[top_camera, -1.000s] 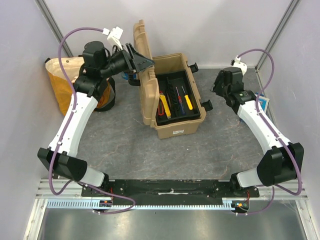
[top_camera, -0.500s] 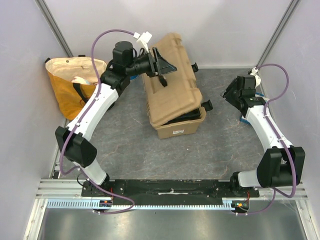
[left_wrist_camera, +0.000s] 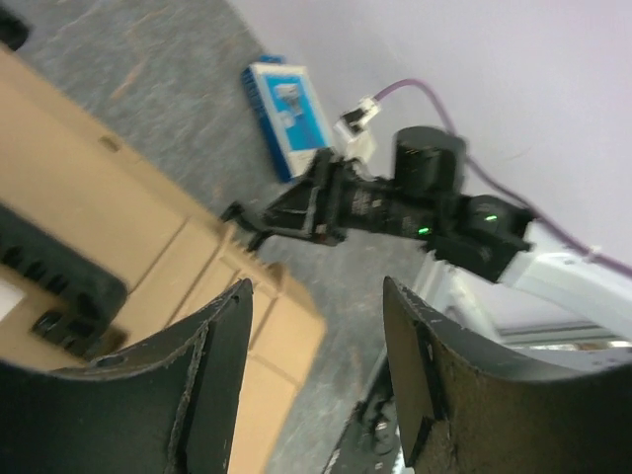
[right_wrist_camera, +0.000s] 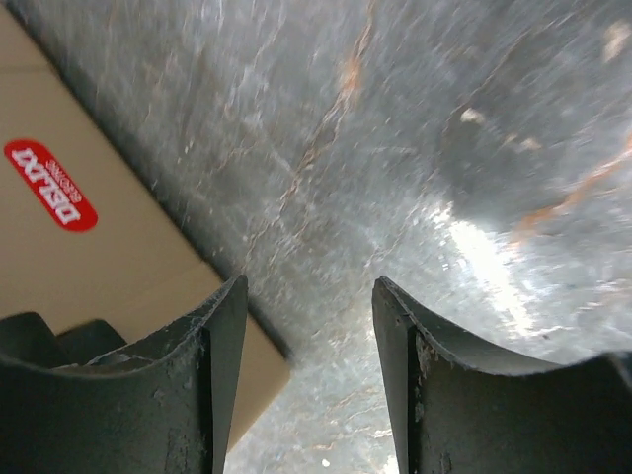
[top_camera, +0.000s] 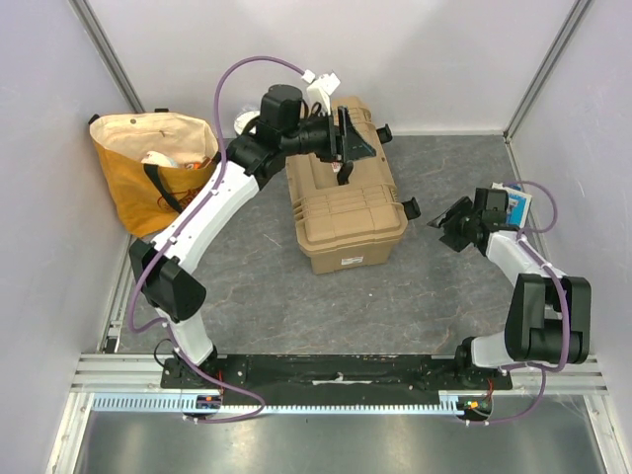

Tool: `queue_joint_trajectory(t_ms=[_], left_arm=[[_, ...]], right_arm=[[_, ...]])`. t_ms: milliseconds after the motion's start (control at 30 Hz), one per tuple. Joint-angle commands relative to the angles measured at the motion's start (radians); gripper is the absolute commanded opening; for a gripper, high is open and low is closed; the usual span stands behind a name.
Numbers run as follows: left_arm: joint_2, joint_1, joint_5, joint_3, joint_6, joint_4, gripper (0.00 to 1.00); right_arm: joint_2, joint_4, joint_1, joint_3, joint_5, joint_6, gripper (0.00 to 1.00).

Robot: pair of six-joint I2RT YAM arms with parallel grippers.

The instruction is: Pack the tool kit

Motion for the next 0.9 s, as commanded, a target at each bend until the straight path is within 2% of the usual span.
queue_joint_trajectory(t_ms=[0,100,200,233,333,533,867], left_arm=[[-0.045,-0.045,-0.233,-0.031,0.224,-0.161,0.62],[-0.068,-0.074,-0.445,-0.103,0.271,-0.223,0.62],[-0.114,-0.073,-0.663,-0.232,0.201,-0.232,0.64],[-0.137,-0.071,-0.685,-0.273,0.187,-0.224,0.64],[-0.18,-0.07,-0.716,-0.365,0.16,-0.198,0.65],[-0.214,-0.065,-0.785,-0.45,0.107,-0.21,0.66],[-0.159,-0.05,-0.724,-0.51,0.11,-0.227,0.67]], right_arm=[[0.032,0.191,0.002,-0.043,-0.211,0.048,0.61],[0.056,0.275,0.002,-0.068,-0.283,0.074,0.63],[0.047,0.399,0.002,-0.114,-0.341,0.144,0.71],[0.044,0.451,0.002,-0.134,-0.366,0.175,0.73],[0.047,0.573,0.002,-0.168,-0.423,0.243,0.77],[0.053,0.709,0.002,-0.203,-0.486,0.315,0.8],[0.05,0.906,0.005,-0.269,-0.541,0.425,0.84]])
